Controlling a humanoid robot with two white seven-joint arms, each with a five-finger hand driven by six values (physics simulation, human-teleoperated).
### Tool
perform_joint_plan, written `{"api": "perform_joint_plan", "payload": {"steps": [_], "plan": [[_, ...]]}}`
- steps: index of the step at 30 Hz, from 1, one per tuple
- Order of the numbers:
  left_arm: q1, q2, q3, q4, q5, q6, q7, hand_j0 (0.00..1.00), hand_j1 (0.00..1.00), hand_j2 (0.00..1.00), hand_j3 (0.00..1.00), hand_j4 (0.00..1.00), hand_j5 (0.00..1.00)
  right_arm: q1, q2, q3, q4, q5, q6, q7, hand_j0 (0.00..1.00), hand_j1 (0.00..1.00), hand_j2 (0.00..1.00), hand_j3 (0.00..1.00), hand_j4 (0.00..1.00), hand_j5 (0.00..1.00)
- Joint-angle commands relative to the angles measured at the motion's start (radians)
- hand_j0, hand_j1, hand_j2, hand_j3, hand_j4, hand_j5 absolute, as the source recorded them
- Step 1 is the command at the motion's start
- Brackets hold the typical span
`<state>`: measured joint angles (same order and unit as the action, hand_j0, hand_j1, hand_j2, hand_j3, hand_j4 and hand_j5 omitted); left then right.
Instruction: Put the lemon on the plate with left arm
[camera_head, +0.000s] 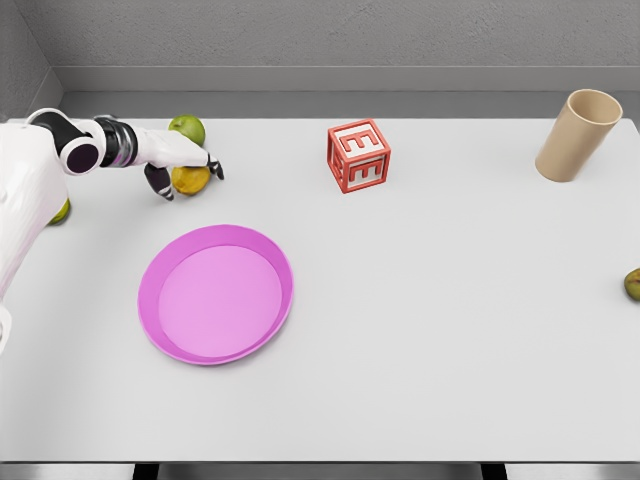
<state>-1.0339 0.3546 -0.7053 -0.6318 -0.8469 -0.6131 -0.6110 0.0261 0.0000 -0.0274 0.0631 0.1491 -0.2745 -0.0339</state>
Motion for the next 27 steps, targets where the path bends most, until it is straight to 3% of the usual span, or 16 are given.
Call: {"api": "perform_joint_plan", "payload": {"steps": [1,9,15,24,27], "plan": [[0.0,0.0,0.003,0.0,0.003,0.002,0.0,0.82,0.82,0.82,0.82,0.82,0.82,0.0,0.0,0.0,0.0,0.0,0.0,0.0,1.0,1.0,1.0,1.0,1.0,1.0],[0.002,0.001,0.01,-0.002,0.005,0.002,0.0,0.62,0.62,0.62,0.62,0.62,0.62,0.0,0.0,0.0,0.0,0.0,0.0,0.0,1.0,1.0,1.0,1.0,1.0,1.0],[-0.002,0.006,0.017,-0.005,0.011,0.002,0.0,0.52,0.52,0.52,0.52,0.52,0.52,0.0,0.0,0.0,0.0,0.0,0.0,0.0,1.0,1.0,1.0,1.0,1.0,1.0],[-0.002,0.015,0.036,-0.022,0.019,0.002,0.0,0.46,0.46,0.46,0.46,0.46,0.46,0.0,0.0,0.0,0.0,0.0,0.0,0.0,1.0,1.0,1.0,1.0,1.0,1.0],[0.006,0.023,0.036,-0.065,0.019,0.002,0.0,0.45,0.45,0.45,0.45,0.45,0.45,0.0,0.0,0.0,0.0,0.0,0.0,0.0,1.0,1.0,1.0,1.0,1.0,1.0]]}}
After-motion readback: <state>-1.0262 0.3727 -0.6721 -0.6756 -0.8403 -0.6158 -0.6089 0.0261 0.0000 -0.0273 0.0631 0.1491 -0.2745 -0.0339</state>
